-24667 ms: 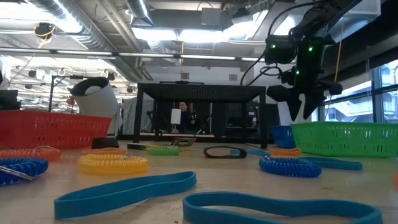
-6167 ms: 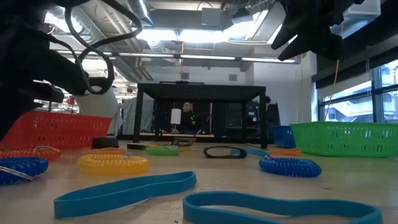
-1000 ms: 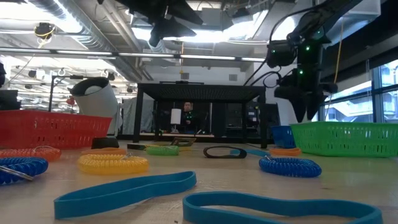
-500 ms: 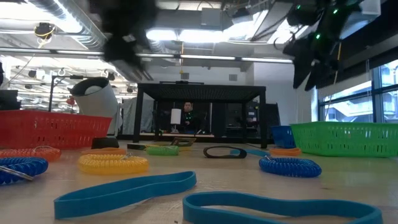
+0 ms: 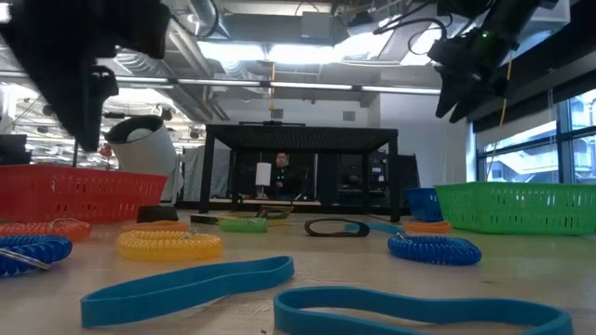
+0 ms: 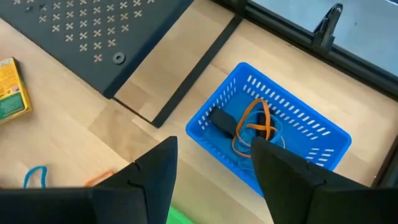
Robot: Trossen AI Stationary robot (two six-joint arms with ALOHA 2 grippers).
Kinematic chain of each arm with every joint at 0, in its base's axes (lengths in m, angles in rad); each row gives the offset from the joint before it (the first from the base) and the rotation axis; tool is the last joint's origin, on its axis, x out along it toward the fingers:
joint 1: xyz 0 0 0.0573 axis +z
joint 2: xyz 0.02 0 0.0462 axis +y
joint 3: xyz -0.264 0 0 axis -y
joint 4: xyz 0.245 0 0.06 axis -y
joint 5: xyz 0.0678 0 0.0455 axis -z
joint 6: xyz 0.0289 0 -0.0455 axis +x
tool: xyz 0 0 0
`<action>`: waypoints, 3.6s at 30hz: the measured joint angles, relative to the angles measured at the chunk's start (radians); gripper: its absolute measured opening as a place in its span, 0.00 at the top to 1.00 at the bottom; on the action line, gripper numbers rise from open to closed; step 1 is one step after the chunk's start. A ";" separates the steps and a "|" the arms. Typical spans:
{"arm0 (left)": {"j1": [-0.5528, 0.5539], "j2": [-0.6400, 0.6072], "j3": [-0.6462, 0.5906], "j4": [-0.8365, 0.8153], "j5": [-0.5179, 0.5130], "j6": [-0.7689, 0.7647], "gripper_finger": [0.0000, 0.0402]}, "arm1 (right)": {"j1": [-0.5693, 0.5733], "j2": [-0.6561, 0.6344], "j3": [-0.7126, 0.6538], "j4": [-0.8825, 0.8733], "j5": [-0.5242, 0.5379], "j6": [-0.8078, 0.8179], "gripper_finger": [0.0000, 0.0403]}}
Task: Pick & Place Office Desk Supplies
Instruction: Put the orange spring keychain into the green bin
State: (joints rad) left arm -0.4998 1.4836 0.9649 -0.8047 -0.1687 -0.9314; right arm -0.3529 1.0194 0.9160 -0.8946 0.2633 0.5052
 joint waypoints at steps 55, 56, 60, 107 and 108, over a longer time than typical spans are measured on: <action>0.233 0.003 0.004 1.029 -0.576 0.544 0.98 | 0.517 0.000 0.000 0.499 -0.025 0.003 0.49; 0.245 0.009 0.004 1.074 -0.581 0.561 0.98 | 0.534 0.000 0.000 0.510 -0.014 0.005 0.49; 0.287 0.027 0.004 1.194 -0.566 0.621 0.98 | 0.586 0.000 0.000 0.562 0.049 0.010 0.49; 0.290 0.047 0.005 1.303 -0.362 0.702 0.97 | 0.605 0.201 0.001 0.902 0.069 0.060 0.90; 0.290 0.047 0.005 1.305 -0.362 0.709 0.97 | 0.605 0.201 0.001 0.902 0.069 0.060 0.94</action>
State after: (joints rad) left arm -0.2096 1.5307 0.9695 0.5008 -0.5308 -0.2224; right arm 0.2523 1.2201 0.9169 0.0074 0.3322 0.5649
